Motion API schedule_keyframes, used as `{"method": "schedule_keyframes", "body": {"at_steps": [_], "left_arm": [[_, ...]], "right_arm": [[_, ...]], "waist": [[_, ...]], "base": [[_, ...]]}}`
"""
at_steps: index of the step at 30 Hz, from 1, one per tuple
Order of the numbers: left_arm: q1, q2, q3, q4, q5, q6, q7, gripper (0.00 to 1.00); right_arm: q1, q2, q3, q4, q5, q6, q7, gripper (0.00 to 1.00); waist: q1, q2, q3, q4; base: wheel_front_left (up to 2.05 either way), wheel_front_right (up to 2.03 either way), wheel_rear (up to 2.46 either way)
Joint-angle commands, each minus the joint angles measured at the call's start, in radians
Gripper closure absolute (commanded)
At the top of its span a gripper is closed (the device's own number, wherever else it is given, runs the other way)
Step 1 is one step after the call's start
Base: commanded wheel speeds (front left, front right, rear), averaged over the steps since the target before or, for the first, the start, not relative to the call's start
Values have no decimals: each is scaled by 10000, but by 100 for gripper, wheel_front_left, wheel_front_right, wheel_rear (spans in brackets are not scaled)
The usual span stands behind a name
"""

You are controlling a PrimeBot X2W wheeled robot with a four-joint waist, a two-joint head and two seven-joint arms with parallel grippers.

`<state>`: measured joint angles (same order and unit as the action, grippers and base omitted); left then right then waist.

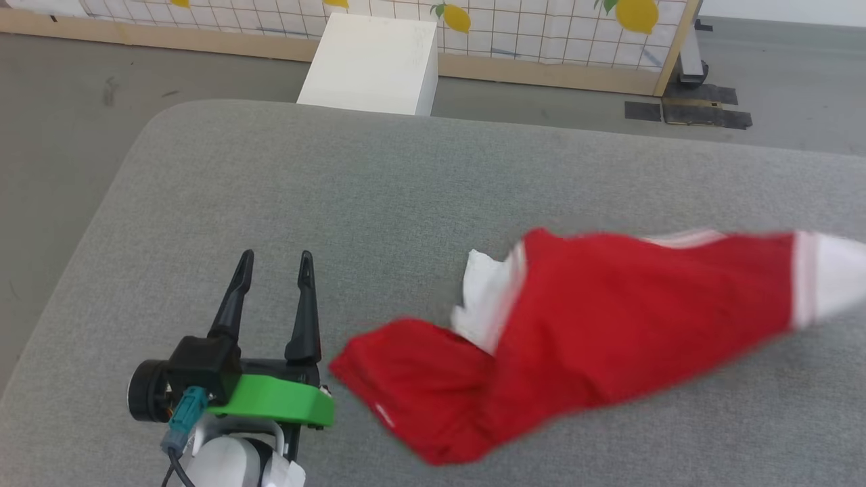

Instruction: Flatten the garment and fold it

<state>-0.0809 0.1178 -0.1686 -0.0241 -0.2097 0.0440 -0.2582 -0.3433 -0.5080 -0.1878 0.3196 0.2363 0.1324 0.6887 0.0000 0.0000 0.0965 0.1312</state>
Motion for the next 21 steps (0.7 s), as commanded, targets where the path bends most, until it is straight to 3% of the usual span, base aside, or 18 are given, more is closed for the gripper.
{"method": "schedule_keyframes", "body": {"at_steps": [1,9,10,11,21], "left_arm": [[50,-92,51,53,115,-79,-35,0],[92,-245,220,391,94,-319,-35,0],[106,-254,266,427,83,-337,-35,0],[122,-262,302,469,58,-358,-35,0],[137,-433,504,1167,-525,-366,111,0]], "right_arm": [[317,-71,-410,364,-171,-17,48,100],[1648,636,-2255,1897,-829,-17,-277,100],[1656,772,-2301,1895,-845,-17,-484,62],[1623,878,-2334,1836,-807,-17,-734,0],[1624,2211,-2301,-312,698,-17,-3814,0]], "waist": [[0,0,0,13],[0,0,61,5],[0,0,56,-41],[0,0,42,-78],[0,0,-470,-515]], "base": [[0,0,0],[0,0,0],[0,0,0],[0,0,0],[0,0,0]]}}
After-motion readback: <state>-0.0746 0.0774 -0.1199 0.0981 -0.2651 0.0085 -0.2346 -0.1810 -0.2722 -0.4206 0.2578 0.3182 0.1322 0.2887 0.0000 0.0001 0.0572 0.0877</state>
